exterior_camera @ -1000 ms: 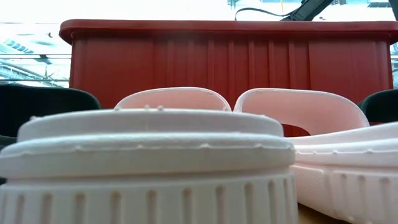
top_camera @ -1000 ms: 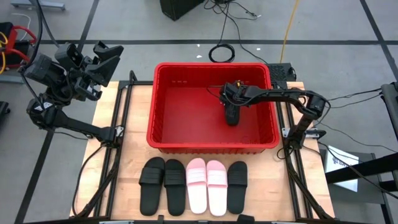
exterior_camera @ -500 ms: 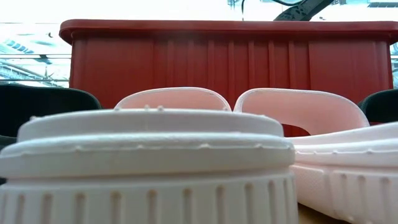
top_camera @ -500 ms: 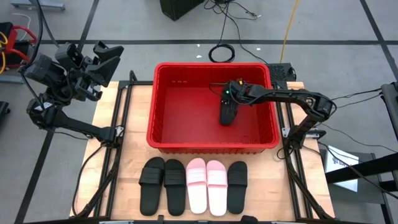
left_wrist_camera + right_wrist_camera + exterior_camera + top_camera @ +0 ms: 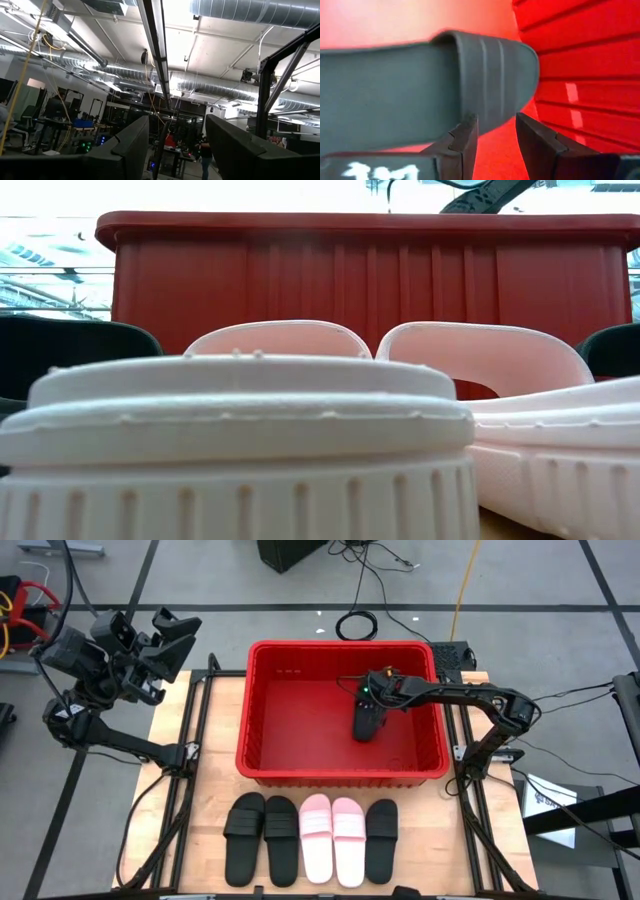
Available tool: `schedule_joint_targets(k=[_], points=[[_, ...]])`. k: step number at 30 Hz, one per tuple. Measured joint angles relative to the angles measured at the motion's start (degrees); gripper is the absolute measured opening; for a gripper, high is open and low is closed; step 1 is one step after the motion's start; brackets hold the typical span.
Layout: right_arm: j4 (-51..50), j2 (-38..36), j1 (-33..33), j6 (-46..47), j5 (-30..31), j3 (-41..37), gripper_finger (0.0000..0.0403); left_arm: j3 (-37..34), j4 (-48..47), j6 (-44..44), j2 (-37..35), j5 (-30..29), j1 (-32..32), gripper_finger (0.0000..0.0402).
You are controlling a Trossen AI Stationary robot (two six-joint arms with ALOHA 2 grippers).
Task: Pick and place slides into bin
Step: Put the black slide into the red bin
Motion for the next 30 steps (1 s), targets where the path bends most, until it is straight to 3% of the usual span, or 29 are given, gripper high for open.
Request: schedule_joint_targets(k=[8, 14, 16, 23, 30], points=[[0.08, 0.0, -0.03, 2.04, 1.22, 0.02, 0.0125, 0.0, -0.02, 0.0, 0.0, 0.0, -0.02, 0.0202], [0.64, -1.34, -0.04, 2.42, -16.49, 0.07, 0.0125, 0.0, -0.04, -0.09, 0.0, 0.0, 0.0, 0.0202], [1.43, -1.65, 0.04, 3.39, -19.22, 0.07, 0.0125, 0.0, -0.04, -0.11, 0.0, 0.0, -0.01, 0.0202], [2.44, -1.65, -0.02, 2.75, -18.9, -0.66, 0.0125, 0.0, -0.08, -0.1, 0.0, 0.0, 0.0, 0.0202], [2.77, -1.57, -0.04, 2.96, -9.14, -4.0, 0.0125, 0.0, -0.3, -0.28, 0.0, 0.0, -0.02, 0.0202]])
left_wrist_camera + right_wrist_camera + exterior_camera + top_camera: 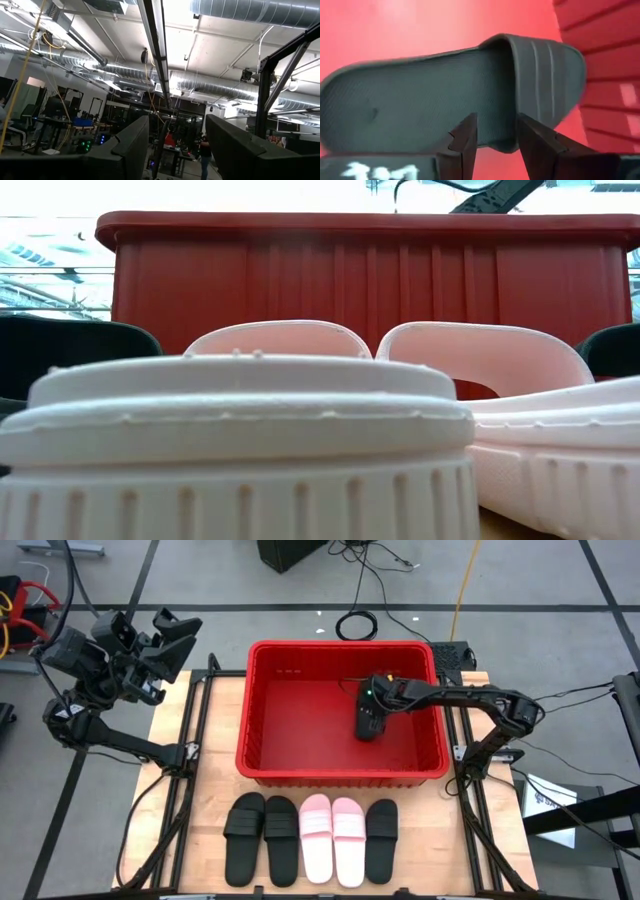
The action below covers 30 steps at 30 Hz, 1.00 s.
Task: Pick and place slides into bin
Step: Put the black slide into the red bin
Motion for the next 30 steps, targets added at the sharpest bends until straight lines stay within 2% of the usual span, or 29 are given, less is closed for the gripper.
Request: schedule_joint_targets(k=[7, 12, 19, 27, 30], points=[[1.07, 0.05, 0.04, 2.01, 4.35, -0.79, 0.0125, 0.0, -0.12, -0.07, 0.0, -0.02, 0.0, 0.0202], [1.18, 0.11, 0.0, 2.4, 0.7, -0.81, 0.0125, 0.0, -0.14, -0.05, 0.0, -0.02, 0.0, 0.0202], [0.39, 0.09, 0.5, 3.53, -1.09, -0.81, 0.0125, 0.0, -0.14, -0.05, 0.0, -0.02, 0.0, 0.0202], [0.93, -0.91, 0.5, 3.56, -0.79, -0.81, 0.0125, 0.0, -0.14, -0.03, 0.0, -0.02, 0.0, 0.0202], [0.46, -1.47, 0.51, 1.8, 2.0, -0.85, 0.0125, 0.0, -0.16, 0.24, 0.0, -0.02, 0.0, 0.0202]])
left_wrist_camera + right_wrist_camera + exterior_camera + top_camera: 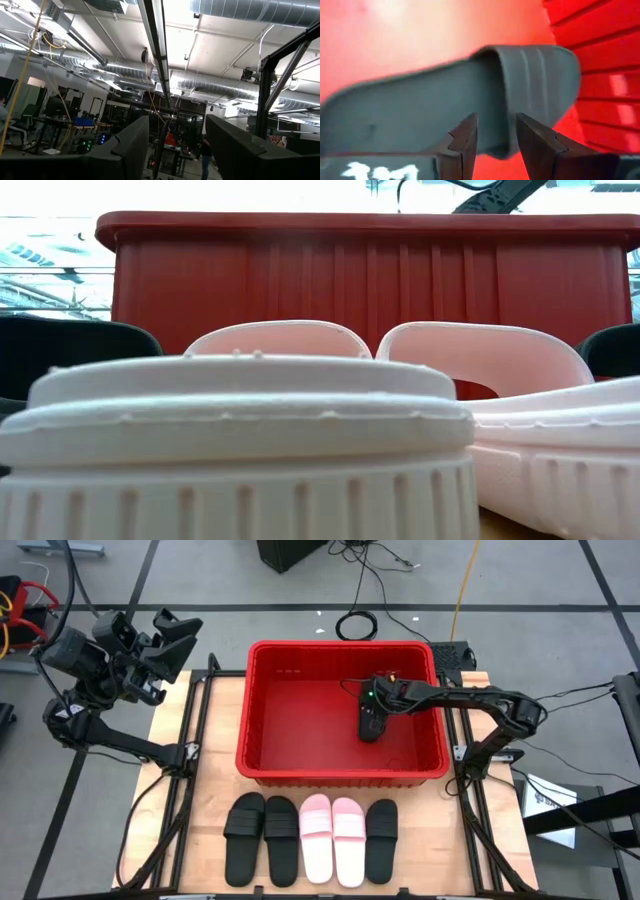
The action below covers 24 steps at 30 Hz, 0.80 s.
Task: Pick and place slides into bin
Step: Put the black slide into the red bin
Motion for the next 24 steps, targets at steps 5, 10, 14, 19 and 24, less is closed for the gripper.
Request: schedule_joint_targets(k=[5, 10, 14, 19, 24], points=[[0.29, -0.45, -0.09, -1.72, 3.08, 0.0, 0.0125, 0.0, -0.03, 0.23, -0.02, -0.02, 0.0, 0.0202], [0.42, -0.47, -0.09, -1.41, 3.03, 0.04, 0.0125, 0.0, -0.03, 0.25, 0.0, -0.02, 0.0, 0.0202], [0.74, -0.66, -0.09, -1.11, 0.14, 0.04, 0.0125, 0.0, -0.03, 0.19, 0.0, -0.02, 0.0, 0.0202], [1.0, -3.14, -0.09, 1.34, -1.66, 0.02, 0.0125, 0.0, -0.05, 0.21, 0.0, -0.02, 0.0, 0.0202], [2.6, -8.01, -0.03, 1.95, -4.49, 0.02, 0.0125, 0.0, -0.07, 0.36, 0.0, -0.04, 0.0, 0.0202]])
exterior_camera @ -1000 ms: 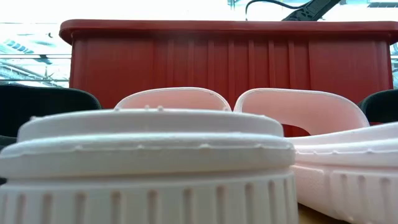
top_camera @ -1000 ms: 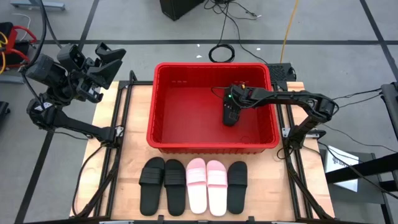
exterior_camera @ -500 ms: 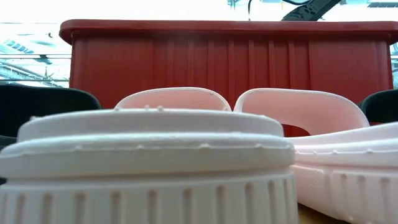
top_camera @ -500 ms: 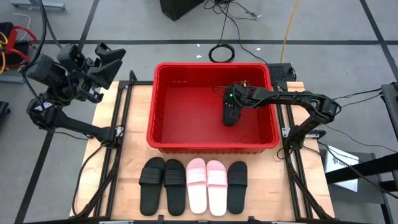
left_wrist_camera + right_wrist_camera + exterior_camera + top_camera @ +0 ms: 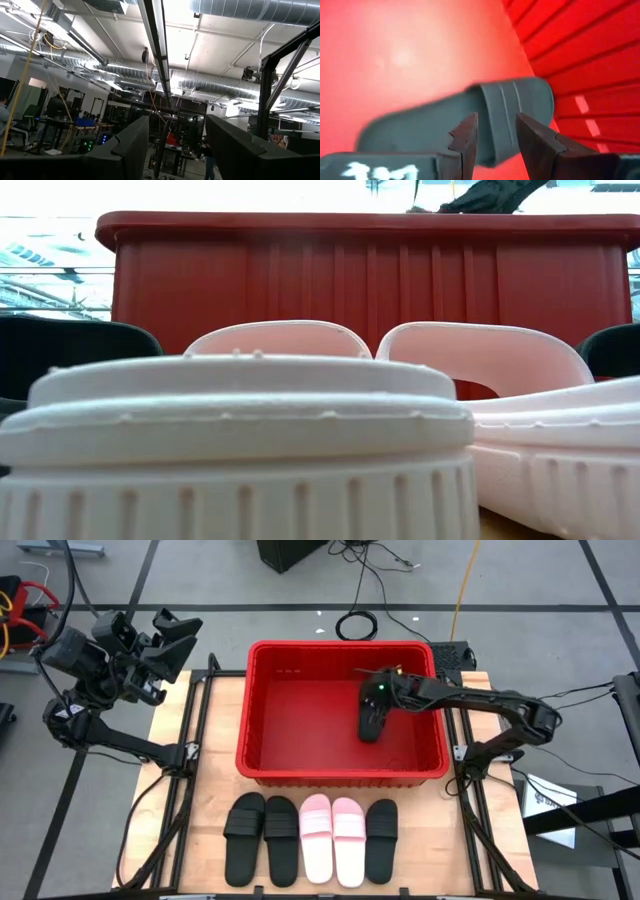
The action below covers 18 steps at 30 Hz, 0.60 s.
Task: Pick and place slides into bin
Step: Put the black slide into the red bin
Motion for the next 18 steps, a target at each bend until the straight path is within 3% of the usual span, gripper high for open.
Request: schedule_joint_targets(k=[8, 18], points=[[8.27, -10.27, 0.02, 13.43, -12.87, 0.0, 0.0125, 0.0, -1.49, 0.13, 0.0, -0.07, 0.01, 0.0202], [35.96, -17.2, 0.15, 39.59, -29.98, 0.02, 0.0125, 0.0, -2.56, -0.27, 0.0, 0.91, 0.02, 0.0202]])
